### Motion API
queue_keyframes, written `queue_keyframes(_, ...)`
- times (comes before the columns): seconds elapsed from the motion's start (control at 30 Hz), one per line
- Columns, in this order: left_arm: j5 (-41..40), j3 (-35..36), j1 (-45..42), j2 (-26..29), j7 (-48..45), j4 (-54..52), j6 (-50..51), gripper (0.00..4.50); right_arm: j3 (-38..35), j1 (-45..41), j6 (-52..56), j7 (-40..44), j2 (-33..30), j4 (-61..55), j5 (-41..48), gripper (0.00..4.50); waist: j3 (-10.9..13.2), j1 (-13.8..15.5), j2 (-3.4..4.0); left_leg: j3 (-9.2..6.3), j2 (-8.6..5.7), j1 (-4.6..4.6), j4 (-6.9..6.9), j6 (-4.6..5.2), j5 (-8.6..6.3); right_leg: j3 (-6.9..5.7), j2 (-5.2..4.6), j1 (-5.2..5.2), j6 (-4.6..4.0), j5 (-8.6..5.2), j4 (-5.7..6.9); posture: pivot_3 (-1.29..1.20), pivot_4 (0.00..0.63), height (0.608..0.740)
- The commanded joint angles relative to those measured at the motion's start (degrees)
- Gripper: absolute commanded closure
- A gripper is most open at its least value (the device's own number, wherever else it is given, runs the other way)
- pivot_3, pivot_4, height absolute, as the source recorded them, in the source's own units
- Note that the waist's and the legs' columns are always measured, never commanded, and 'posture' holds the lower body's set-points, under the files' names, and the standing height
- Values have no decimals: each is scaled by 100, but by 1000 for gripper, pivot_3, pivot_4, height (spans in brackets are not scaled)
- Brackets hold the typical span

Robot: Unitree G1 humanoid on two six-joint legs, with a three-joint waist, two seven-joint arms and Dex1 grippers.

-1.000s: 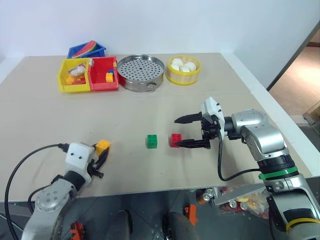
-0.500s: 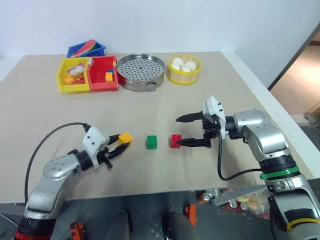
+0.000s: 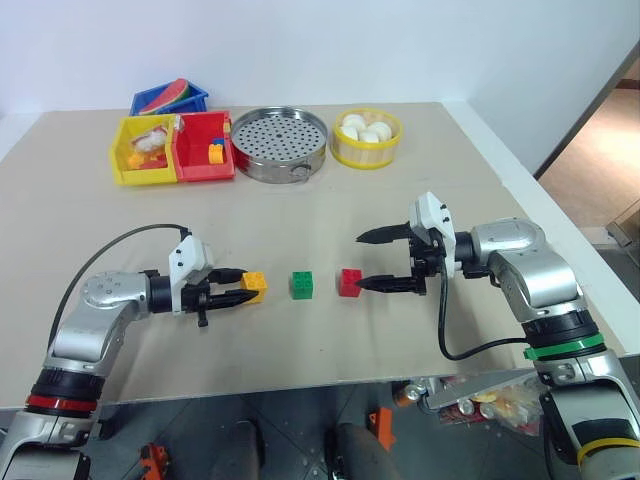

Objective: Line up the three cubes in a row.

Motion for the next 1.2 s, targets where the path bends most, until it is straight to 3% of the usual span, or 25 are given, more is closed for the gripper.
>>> queue_keyframes(0.03, 127, -100, -208, 10, -254, 254, -342, 3212, -198, -88, -21, -29, -76, -183, 37, 0, 0, 0, 0, 0, 0, 0, 0, 0, 0, 0, 0, 0, 0, 0, 0, 0, 150, 740)
queue_keyframes(0.63, 453, -135, -288, -59, -306, 874, -1092, 3212, -222, 17, 123, -46, -238, -385, 86, 0, 0, -1, 0, -2, 1, 6, 0, 1, 1, 1, 3, 0, -1, 0, 13, 0, 150, 740)
queue_keyframes(1.13, 503, -183, -175, 270, -548, 986, -1221, 3212, -202, -8, 103, 11, -253, -364, 73, 0, 0, -31, 0, -1, 13, 19, -1, 1, 1, 6, 20, 2, -13, 1, 20, 0, 150, 740)
queue_keyframes(1.2, 488, -184, -226, 309, -589, 1018, -1185, 2176, -203, 0, 102, 15, -257, -366, 73, 0, 0, -46, 1, -1, 17, 23, -3, 1, 1, 6, 26, 2, -17, 2, 21, 0, 150, 740)
